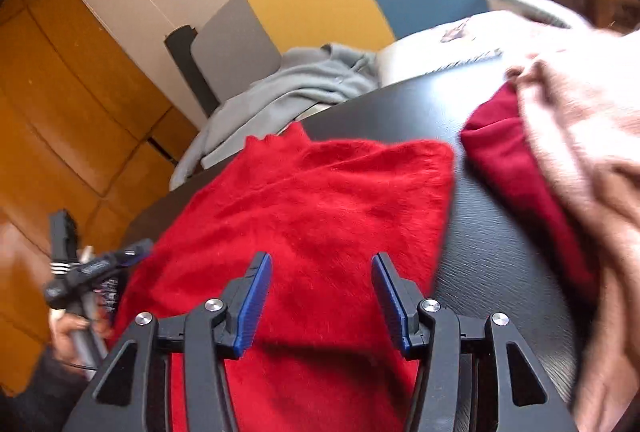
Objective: Fold clothes
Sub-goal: 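Press the folded sweater flat with both open grippers, then close the left gripper on the sweater's side edge while the right gripper grasps it too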
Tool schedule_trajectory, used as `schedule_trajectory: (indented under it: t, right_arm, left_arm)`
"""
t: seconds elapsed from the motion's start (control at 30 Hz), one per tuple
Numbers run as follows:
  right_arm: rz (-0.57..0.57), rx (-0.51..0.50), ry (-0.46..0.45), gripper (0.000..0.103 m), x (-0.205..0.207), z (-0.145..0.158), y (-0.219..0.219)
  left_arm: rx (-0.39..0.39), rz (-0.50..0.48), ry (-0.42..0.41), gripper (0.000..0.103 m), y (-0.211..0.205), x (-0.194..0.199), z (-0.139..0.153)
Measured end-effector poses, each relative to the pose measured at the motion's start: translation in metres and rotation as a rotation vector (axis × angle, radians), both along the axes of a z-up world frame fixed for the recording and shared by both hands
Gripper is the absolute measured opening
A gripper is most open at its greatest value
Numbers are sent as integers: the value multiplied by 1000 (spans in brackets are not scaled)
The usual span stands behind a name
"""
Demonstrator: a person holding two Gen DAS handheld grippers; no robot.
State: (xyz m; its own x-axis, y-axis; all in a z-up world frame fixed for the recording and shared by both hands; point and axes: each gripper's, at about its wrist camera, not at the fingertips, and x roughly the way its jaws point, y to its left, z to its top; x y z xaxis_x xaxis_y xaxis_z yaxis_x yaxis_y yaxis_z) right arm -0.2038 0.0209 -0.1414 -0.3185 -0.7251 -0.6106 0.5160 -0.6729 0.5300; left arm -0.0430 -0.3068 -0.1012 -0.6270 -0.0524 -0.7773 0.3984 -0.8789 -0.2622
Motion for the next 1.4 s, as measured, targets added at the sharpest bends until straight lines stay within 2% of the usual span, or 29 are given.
schedule_trajectory:
  t: [0.07,0.1,0.13,0.17,0.2,0.23,0.43,0.53,0.63,0.7,0.73,0.77,0.8,0.83,0.9,1.03,1.17,1.3,1.37,1.4]
  right_arm:
    - [14,52,-2,55,-7,-9,-12]
    - [10,62,-2,53,-9,-12,-13]
    - [-1,58,-3,42,-10,-14,-11]
    - [-11,54,-3,38,-11,-16,-9]
    - [-22,50,-4,28,-12,-18,-7]
    - [-32,47,-5,24,-13,-21,-5]
    - [-94,23,-9,24,-20,-33,7]
    - [-119,-5,-23,16,-24,-40,16]
    - [-107,-39,-76,16,-32,-40,19]
    - [-88,-13,-76,18,-37,-31,12]
    - [-72,19,-43,23,-37,-19,5]
    - [-42,25,-17,26,-42,-8,-7]
    - [-3,14,5,32,-49,2,-21]
    - [36,2,26,52,-56,13,-35]
    - [108,-5,60,77,-71,29,-65]
    - [195,74,83,77,-113,32,-131]
    - [256,174,82,72,-154,17,-183]
    - [290,241,95,59,-161,8,-198]
    - [300,262,105,58,-160,7,-201]
    - [305,273,111,53,-160,6,-203]
  left_arm:
    - [-42,-6,-45,25,5,-7,-17]
    - [-50,-4,-32,25,5,-4,-25]
    - [-54,-1,8,27,5,2,-31]
    - [-57,2,49,27,4,7,-36]
    - [-47,10,68,27,3,10,-39]
    - [-27,22,73,27,1,10,-40]
    - [25,32,102,27,-4,20,-40]
    - [96,37,136,24,-15,31,-42]
    - [156,31,122,19,-25,31,-39]
    - [158,9,95,27,-28,23,-27]
    - [152,-4,103,34,-30,19,-19]
    - [141,-17,122,36,-34,13,-11]
    - [128,-28,136,38,-39,5,-4]
    - [114,-39,151,42,-44,-3,4]
    - [90,-60,137,44,-52,-26,9]
    - [58,-110,88,45,-64,-80,7]
    - [36,-169,29,47,-69,-123,-7]
    - [30,-249,-53,49,-65,-157,-26]
    - [7,-266,-56,50,-62,-169,-28]
    - [13,-278,-55,51,-61,-174,-28]
